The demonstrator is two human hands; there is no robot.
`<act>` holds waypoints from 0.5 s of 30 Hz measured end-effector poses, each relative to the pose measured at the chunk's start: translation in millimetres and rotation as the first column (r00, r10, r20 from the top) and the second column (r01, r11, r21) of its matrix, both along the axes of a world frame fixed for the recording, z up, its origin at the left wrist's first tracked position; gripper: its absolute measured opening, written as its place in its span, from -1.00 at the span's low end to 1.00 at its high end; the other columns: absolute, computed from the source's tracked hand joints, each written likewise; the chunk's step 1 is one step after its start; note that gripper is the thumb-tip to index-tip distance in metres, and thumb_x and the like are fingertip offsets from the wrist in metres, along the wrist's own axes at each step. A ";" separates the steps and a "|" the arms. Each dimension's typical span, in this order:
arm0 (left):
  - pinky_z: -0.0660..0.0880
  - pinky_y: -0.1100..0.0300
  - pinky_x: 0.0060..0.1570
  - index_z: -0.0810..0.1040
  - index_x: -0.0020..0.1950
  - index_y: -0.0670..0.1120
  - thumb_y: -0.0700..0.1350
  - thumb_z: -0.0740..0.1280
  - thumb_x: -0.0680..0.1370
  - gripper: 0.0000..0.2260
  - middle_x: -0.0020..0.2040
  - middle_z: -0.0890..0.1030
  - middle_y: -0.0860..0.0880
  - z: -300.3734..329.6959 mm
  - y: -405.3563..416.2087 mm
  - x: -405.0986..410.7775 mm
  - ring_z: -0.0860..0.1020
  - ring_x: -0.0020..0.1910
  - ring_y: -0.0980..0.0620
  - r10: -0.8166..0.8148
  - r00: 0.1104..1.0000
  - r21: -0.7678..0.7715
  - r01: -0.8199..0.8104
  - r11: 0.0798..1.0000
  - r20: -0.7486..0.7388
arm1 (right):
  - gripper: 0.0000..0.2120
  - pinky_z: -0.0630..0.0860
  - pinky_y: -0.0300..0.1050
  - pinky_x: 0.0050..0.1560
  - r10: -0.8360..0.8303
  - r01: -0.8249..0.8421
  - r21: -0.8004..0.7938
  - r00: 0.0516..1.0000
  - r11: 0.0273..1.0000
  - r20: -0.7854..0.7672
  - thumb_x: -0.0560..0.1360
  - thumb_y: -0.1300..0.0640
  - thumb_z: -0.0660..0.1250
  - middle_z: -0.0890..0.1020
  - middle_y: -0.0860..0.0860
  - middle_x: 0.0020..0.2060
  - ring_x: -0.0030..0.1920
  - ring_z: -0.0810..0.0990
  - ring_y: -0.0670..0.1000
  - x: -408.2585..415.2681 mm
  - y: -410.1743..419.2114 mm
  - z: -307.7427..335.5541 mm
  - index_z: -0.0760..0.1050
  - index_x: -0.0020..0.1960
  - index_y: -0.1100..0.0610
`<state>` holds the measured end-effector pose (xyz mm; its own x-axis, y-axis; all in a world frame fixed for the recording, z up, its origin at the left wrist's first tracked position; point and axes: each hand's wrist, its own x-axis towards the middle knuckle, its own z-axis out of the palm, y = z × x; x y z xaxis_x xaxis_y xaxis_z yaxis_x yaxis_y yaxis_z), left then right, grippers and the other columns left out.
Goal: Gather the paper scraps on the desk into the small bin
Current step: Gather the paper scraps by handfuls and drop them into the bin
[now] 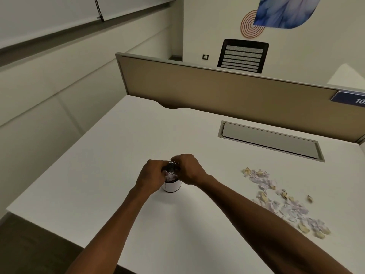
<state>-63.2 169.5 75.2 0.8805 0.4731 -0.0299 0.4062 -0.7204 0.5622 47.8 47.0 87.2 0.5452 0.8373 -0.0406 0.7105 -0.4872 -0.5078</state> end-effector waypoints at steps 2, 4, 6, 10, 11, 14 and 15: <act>0.42 0.23 -0.29 0.67 -0.04 0.02 -0.22 0.34 0.51 -0.83 -0.21 0.68 -0.01 -4.3 -3.1 0.6 0.63 -0.19 -0.08 -0.031 0.999 0.016 0.031 0.999 -0.008 | -0.82 0.57 0.05 -0.01 0.033 -0.033 0.020 0.999 0.999 0.008 0.47 0.24 0.35 0.71 0.13 -0.06 -0.03 0.64 0.16 0.2 -5.2 -1.2 0.64 0.05 0.20; 0.48 0.21 -0.21 0.67 0.01 0.01 -0.19 0.35 0.53 -0.84 -0.15 0.70 -0.02 -5.7 -6.4 1.5 0.64 -0.13 -0.07 -0.052 0.999 0.044 0.051 0.998 0.018 | -0.82 0.58 0.04 -0.01 0.007 -0.002 0.107 0.999 0.994 -0.038 0.47 0.27 0.34 0.72 0.10 -0.07 -0.05 0.65 0.11 -0.8 -13.3 -1.5 0.66 0.02 0.18; 0.58 0.16 -0.05 0.68 0.10 0.01 -0.16 0.37 0.55 -0.82 -0.04 0.72 0.02 -6.4 -13.0 3.6 0.65 -0.06 0.00 -0.065 0.991 0.070 0.057 0.996 0.117 | -0.79 0.60 0.00 0.03 -0.095 0.114 0.218 0.991 0.969 -0.098 0.48 0.27 0.34 0.72 0.08 -0.02 -0.02 0.67 0.06 -3.4 -28.5 -4.1 0.67 0.07 0.17; 0.56 0.08 0.19 0.64 0.22 -0.11 -0.15 0.41 0.54 -0.75 0.09 0.70 -0.03 -15.3 -51.5 5.6 0.63 0.10 -0.01 -0.149 0.947 0.047 0.142 0.989 0.284 | -0.77 0.63 -0.22 0.01 -0.277 0.344 0.318 0.931 0.883 -0.238 0.50 0.21 0.40 0.71 0.03 0.05 -0.01 0.69 -0.05 -15.9 -82.8 -25.4 0.65 0.15 0.16; 0.53 0.08 0.24 0.63 0.26 -0.10 -0.13 0.41 0.55 -0.72 0.14 0.68 -0.03 -21.8 -64.0 5.4 0.61 0.16 0.00 -0.184 0.940 0.030 0.184 0.983 0.288 | -0.78 0.61 -0.29 -0.03 -0.315 0.394 0.316 0.909 0.863 -0.273 0.49 0.20 0.41 0.72 0.00 0.04 -0.02 0.69 -0.09 -20.3 -100.0 -33.9 0.65 0.14 0.14; 0.44 0.13 0.35 0.55 0.37 -0.04 -0.03 0.38 0.58 -0.64 0.32 0.60 0.01 -47.9 -101.8 4.6 0.51 0.34 0.06 -0.277 0.932 -0.026 0.290 0.957 0.233 | -0.80 0.58 -0.39 -0.08 -0.451 0.546 0.272 0.825 0.793 -0.340 0.48 0.15 0.45 0.72 -0.08 -0.01 -0.06 0.67 -0.18 -33.0 -154.0 -57.0 0.67 0.10 0.08; 0.41 0.17 0.39 0.51 0.42 -0.01 0.02 0.36 0.59 -0.60 0.37 0.55 0.03 -58.0 -113.6 4.8 0.46 0.38 0.08 -0.308 0.929 -0.028 0.320 0.947 0.205 | -0.80 0.57 -0.41 -0.09 -0.496 0.592 0.253 0.792 0.765 -0.355 0.47 0.14 0.46 0.72 -0.09 -0.01 -0.06 0.67 -0.21 -36.8 -172.1 -63.8 0.67 0.10 0.07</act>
<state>-58.4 55.9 17.2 0.9750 0.1744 0.1377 0.0429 -0.7556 0.6536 11.0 -125.1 23.4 0.9221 0.3866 -0.0182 0.2002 -0.5166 -0.8325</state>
